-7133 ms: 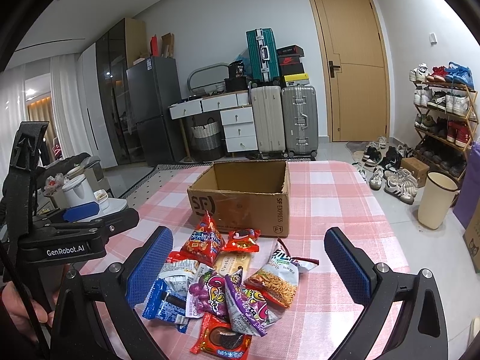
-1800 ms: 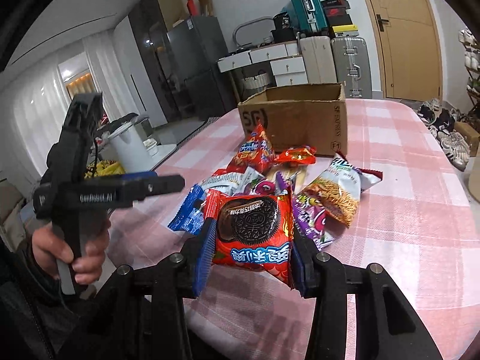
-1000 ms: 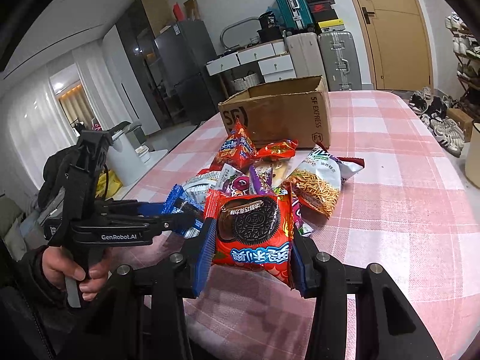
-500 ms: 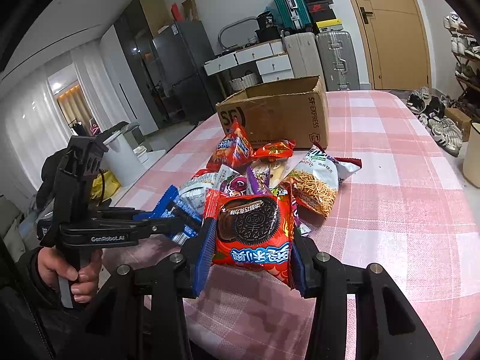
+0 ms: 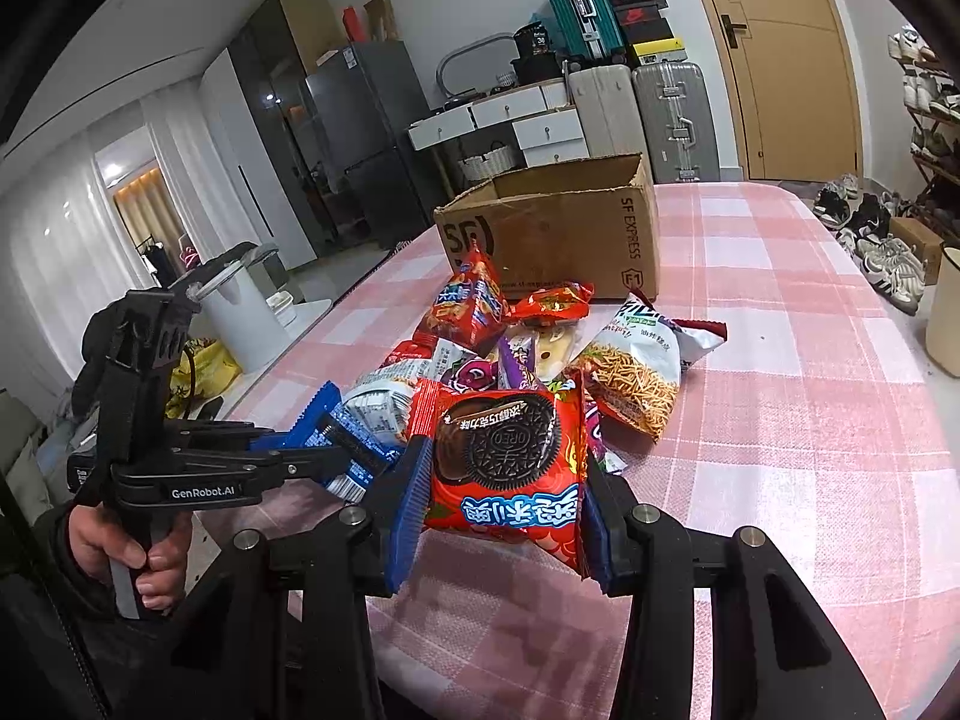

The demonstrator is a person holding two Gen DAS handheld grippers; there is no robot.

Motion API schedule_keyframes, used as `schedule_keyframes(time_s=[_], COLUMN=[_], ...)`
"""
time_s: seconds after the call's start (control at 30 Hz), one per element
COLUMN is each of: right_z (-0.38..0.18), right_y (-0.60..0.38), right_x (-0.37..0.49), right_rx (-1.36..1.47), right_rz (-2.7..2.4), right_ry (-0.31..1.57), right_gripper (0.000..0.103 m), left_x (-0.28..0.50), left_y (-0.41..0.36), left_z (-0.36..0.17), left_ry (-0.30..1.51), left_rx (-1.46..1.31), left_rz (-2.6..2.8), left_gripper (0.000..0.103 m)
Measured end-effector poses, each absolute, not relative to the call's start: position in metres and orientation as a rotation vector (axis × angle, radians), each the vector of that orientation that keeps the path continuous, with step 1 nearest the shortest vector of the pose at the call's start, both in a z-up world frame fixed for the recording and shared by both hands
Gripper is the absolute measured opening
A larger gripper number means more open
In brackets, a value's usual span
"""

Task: Organize snacks
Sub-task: 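Close the left gripper on the blue Oreo pack, then carry the blue pack with the left gripper while the right carries the red pack toward the box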

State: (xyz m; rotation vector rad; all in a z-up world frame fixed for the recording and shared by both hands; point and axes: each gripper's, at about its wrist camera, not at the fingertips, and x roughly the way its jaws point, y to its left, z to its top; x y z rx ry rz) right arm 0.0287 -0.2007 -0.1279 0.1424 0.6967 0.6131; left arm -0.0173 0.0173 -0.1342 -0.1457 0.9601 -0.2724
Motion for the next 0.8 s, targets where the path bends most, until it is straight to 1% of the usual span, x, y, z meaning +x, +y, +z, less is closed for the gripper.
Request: schedule_keyframes(time_s=[0.33,0.6,0.8], right_z=[-0.129,-0.128,-0.124], right_y=[-0.2,-0.198,-0.197], right_x=[0.03,0.029,0.027], right_rx=[0.141,0.137,0.136], right_rz=[0.608,0.611,0.623], right_ry=[0.702,0.697,0.682], right_gripper=[0.044,0.044,0.044], left_x=[-0.036,-0.043,-0.044], left_y=[0.027,0.034,0.037], left_z=[-0.134,-0.131,-0.126], left_ry=[0.951,0.943,0.935], left_rx=[-0.112,-0.124,-0.129], left_rz=[-0.23,-0.218,-0.221], left_gripper=[0.024,0.02,0.02])
